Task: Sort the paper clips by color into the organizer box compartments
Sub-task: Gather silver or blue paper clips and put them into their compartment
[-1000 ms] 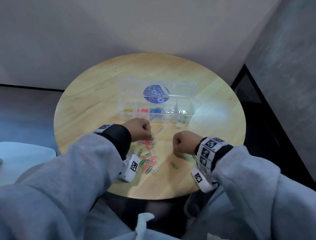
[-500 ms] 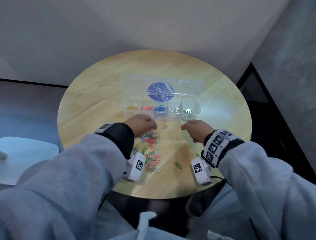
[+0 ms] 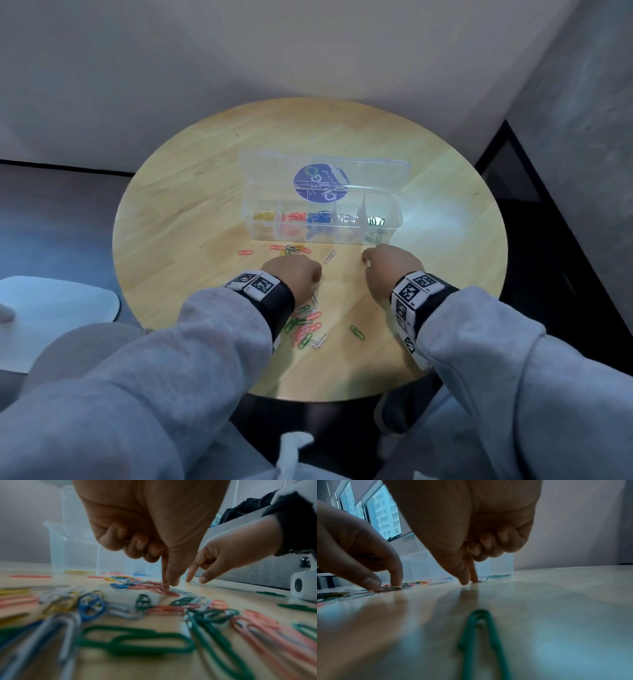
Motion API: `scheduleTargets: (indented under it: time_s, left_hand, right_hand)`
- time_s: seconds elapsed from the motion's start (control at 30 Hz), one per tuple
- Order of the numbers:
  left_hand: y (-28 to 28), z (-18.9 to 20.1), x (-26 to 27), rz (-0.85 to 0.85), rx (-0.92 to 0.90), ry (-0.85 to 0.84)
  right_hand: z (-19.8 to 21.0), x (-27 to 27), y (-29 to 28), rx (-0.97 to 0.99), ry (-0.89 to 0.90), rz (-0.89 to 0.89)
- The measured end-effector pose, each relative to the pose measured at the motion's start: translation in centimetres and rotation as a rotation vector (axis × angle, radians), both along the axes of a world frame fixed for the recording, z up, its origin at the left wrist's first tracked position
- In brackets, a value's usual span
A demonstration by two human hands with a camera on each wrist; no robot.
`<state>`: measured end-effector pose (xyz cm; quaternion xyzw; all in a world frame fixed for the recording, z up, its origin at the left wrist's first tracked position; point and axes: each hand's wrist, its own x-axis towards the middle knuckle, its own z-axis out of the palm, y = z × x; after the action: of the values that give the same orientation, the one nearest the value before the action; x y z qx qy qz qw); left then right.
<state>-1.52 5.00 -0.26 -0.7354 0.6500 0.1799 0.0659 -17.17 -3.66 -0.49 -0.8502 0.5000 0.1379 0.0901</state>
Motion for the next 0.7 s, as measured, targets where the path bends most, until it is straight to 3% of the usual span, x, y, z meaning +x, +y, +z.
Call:
scheduleTargets:
  time_s: [0.2, 0.57, 0.7]
  left_hand:
    - [-0.5, -0.2, 0.0, 0.063, -0.034, 0.049]
    - [-1.0, 0.3, -0.4, 0.036, 0.061, -0.006]
    - [-0.7, 1.1, -0.2, 0.100, 0.038, 0.131]
  right_hand:
    - [0.2, -0.4, 0.0, -0.030, -0.136, -0.074]
    - [-0.1, -0.1, 0.1, 0.012, -0.052, -0.041]
    - [-0.3, 0.0, 0.3, 0.038, -0.027, -0.066]
